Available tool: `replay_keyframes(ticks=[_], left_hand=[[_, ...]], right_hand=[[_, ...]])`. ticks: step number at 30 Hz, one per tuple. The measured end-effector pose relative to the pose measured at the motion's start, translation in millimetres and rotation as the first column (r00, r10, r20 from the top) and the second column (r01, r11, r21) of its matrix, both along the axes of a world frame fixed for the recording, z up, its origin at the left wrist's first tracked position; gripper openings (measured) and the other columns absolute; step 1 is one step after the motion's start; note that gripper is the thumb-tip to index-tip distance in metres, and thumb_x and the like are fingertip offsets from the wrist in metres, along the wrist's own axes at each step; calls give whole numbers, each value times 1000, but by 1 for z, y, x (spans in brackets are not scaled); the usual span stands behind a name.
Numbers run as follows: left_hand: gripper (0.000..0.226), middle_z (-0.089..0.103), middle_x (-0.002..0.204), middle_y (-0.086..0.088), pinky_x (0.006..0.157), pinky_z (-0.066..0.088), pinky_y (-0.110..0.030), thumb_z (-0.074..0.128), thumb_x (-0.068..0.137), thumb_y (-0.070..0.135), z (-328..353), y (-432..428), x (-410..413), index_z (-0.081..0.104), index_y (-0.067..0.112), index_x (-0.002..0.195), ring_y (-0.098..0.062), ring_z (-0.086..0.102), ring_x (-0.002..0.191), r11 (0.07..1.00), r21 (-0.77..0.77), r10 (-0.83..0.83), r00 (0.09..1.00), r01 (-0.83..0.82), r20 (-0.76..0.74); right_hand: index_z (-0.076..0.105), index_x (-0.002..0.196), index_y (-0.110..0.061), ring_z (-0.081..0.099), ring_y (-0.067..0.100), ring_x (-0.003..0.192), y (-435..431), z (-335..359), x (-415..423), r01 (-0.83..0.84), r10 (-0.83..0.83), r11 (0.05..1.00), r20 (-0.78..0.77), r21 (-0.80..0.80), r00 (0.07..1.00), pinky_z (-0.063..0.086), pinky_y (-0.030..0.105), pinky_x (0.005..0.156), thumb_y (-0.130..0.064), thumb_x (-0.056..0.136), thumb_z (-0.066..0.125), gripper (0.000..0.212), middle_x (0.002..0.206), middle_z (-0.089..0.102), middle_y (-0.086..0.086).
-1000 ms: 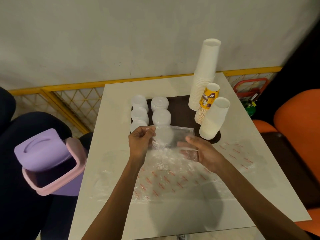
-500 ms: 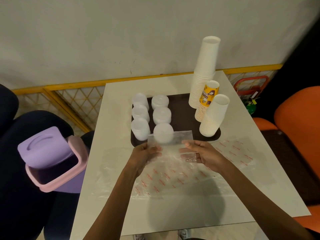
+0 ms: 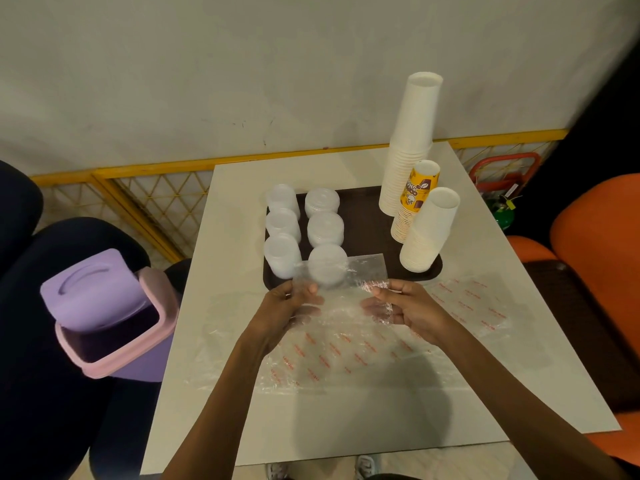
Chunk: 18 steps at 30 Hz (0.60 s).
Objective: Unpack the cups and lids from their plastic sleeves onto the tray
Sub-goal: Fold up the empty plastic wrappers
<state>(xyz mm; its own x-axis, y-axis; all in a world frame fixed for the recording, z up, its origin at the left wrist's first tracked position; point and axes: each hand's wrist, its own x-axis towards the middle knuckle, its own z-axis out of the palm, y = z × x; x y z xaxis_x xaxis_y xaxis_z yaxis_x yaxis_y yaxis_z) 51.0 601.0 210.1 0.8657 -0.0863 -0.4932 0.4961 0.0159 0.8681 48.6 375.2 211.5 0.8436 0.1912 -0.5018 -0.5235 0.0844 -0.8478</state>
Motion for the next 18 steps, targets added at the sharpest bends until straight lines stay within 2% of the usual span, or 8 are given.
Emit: replay_keyframes(ticks=[2,5,10,12,15,18], left_hand=[[13,73,83,-4,65,50,-23,61,89,11,0,3,-1,66,13,101,-13,68,70,998,-35,-51,999,52,13],[14,74,77,-5,62,54,-19,57,89,0,0,2,-1,64,8,99,-12,68,64,995,-97,-30,999,34,35],[20,73,77,-4,56,51,-17,51,91,-5,3,3,2,65,7,99,-11,68,62,988,-143,-50,995,63,91],[28,72,78,-2,56,50,-16,51,90,-7,3,5,3,71,11,88,-11,68,65,990,-118,-66,992,79,109],[51,69,78,2,57,51,-18,47,88,-15,2,8,5,73,20,61,-9,65,69,995,-61,-66,992,74,111],[58,68,74,3,57,52,-20,41,88,-19,-3,10,4,72,19,56,-9,63,68,997,-41,-57,991,62,123]], right_hand=[[64,101,-13,73,19,81,0,0,-1,-4,4,1000,1,-1,1000,56,23,63,-15,92,58,11,90,75,7],[63,102,-13,73,20,82,-2,-1,-1,-5,5,999,-1,42,1000,57,24,65,-13,93,56,12,90,75,8],[66,104,-14,73,17,78,-8,2,1,3,-1,990,-17,138,1000,56,22,61,-5,95,49,21,91,74,9],[65,101,-12,73,17,76,-9,3,2,14,-11,988,-23,154,1000,56,22,59,-2,95,47,21,93,74,10],[64,94,-10,72,20,71,-8,4,3,82,-69,975,-67,204,995,58,24,59,0,95,45,21,86,73,7],[60,101,-11,72,25,68,-2,6,6,171,-128,946,-166,275,978,59,32,65,-14,98,43,18,101,62,13]])
